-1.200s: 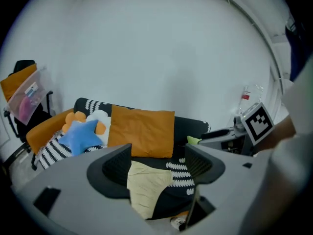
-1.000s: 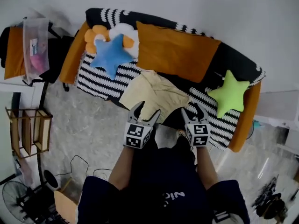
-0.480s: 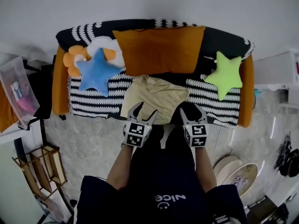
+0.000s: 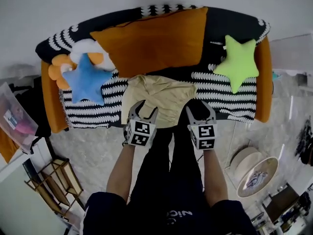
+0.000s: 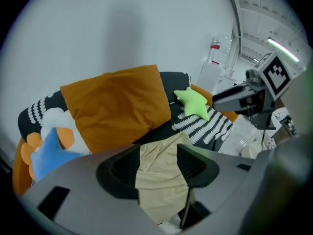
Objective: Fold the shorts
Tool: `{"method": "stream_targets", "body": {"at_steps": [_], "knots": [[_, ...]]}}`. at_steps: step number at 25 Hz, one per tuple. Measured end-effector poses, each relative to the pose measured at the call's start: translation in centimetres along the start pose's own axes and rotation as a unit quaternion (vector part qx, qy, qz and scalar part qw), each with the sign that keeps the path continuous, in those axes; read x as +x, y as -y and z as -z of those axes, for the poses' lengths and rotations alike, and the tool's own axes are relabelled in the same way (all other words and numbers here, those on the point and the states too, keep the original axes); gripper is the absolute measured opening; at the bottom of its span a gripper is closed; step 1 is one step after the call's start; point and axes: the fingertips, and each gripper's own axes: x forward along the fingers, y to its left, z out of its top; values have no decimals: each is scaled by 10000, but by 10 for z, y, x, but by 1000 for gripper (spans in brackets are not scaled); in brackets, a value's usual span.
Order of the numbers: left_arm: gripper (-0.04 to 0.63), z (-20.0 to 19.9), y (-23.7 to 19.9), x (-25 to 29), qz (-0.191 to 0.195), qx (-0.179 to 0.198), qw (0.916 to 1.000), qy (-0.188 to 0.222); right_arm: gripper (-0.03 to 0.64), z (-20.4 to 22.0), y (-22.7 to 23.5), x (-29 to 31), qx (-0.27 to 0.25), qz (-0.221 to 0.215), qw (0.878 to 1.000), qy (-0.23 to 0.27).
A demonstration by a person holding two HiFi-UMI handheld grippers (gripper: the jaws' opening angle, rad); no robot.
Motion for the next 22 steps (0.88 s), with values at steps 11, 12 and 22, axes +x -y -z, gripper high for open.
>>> {"method": "stream_targets", "body": {"at_steps": [11,12,22], "knots": [[221,63,-5,125,460,1229,9860,-1034,216,92,58,90,357,104,9964,-761],[215,72,-5,136,514,1339,9829,-1157,216,102,62,96,396,108,9957,-826],[189,130,-23,201,618,2108,9568,-1904,202,158,84,156,564,9,9914,-1184]]}}
